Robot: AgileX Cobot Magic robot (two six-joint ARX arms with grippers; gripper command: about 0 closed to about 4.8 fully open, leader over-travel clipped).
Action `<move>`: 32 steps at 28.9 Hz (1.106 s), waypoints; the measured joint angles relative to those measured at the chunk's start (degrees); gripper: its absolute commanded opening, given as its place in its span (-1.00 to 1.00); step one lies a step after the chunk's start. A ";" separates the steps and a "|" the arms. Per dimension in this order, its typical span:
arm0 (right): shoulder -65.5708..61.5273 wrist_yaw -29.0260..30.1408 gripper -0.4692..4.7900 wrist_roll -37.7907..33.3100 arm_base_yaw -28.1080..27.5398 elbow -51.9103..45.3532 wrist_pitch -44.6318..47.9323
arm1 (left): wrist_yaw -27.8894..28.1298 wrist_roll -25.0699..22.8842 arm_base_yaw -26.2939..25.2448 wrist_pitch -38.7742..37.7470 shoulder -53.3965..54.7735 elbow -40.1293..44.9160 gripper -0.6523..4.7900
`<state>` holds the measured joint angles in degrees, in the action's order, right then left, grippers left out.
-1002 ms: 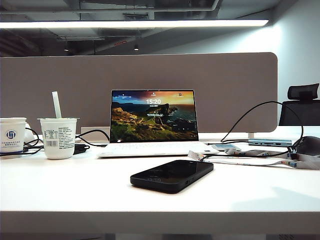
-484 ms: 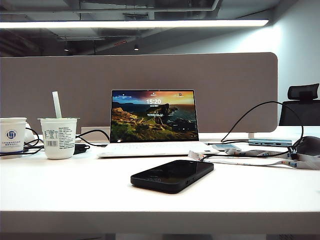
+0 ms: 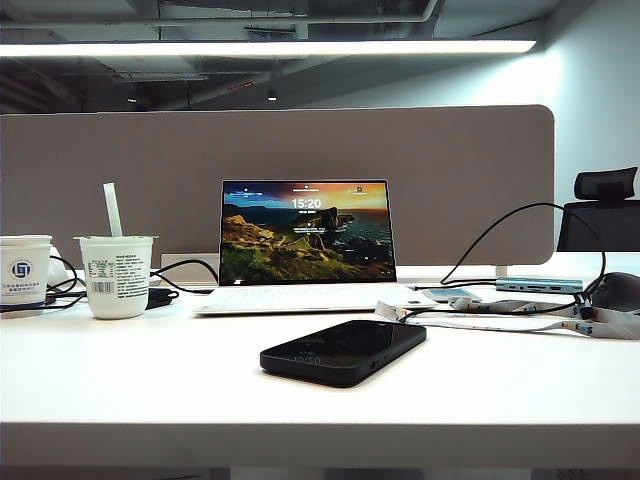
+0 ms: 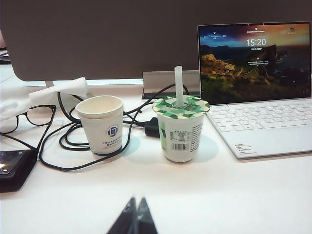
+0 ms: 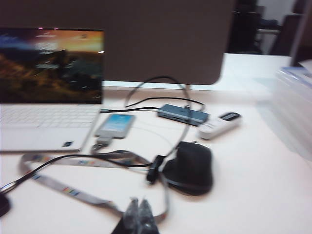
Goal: Pick up the black phone, pick up the charger plug, insert the charger plug into the phone's charging port, and finally place the connected phone back on the desk.
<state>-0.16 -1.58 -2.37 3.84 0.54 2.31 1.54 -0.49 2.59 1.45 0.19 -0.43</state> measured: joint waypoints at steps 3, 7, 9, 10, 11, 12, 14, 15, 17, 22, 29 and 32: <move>0.00 -2.97 -0.82 -2.67 -1.09 0.00 -0.02 | 0.00 0.02 0.00 0.00 0.00 0.00 -0.76; 0.00 -5.40 -0.82 -3.17 -1.09 0.00 -0.07 | 0.00 0.00 0.00 0.00 0.00 0.00 -0.76; 0.00 -5.79 -0.82 -3.21 -1.09 0.00 -0.11 | 0.00 0.00 0.00 0.00 0.00 0.00 -0.76; 0.00 -5.81 -0.82 -3.21 -1.09 0.00 -0.11 | 0.00 0.00 0.00 0.00 0.00 0.00 -0.76; 0.00 -5.81 -0.82 -3.21 -1.09 0.00 -0.09 | 0.00 0.00 0.00 0.00 0.00 0.00 -0.76; 0.00 -5.77 -0.82 -3.19 -1.09 0.00 -0.11 | 0.00 0.00 0.00 0.00 0.00 0.00 -0.76; 0.00 -5.31 -0.82 -2.86 -1.09 0.00 -0.11 | 0.00 0.02 0.00 0.00 0.00 0.00 -0.76; 0.00 -4.81 -0.82 -2.38 -1.09 0.00 -0.13 | 0.00 0.00 0.00 0.00 0.00 0.00 -0.76; 0.00 -4.37 -0.82 -0.94 -1.09 0.00 -0.17 | 0.00 0.00 0.00 0.00 0.00 0.00 -0.76; 0.00 -4.33 -0.82 -0.11 -1.11 0.00 -0.22 | 0.00 0.00 0.00 0.00 0.00 0.00 -0.76; 0.00 -4.28 -0.82 -0.11 -1.18 0.00 -0.09 | 0.00 0.00 0.00 0.00 0.00 0.00 -0.76; 0.00 -4.28 -0.82 -0.11 -1.18 0.00 -0.11 | 0.00 0.00 0.00 0.02 0.00 0.00 -0.76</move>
<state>-0.16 -5.87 -2.48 2.66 0.54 2.20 1.54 -0.49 2.59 1.48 0.19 -0.43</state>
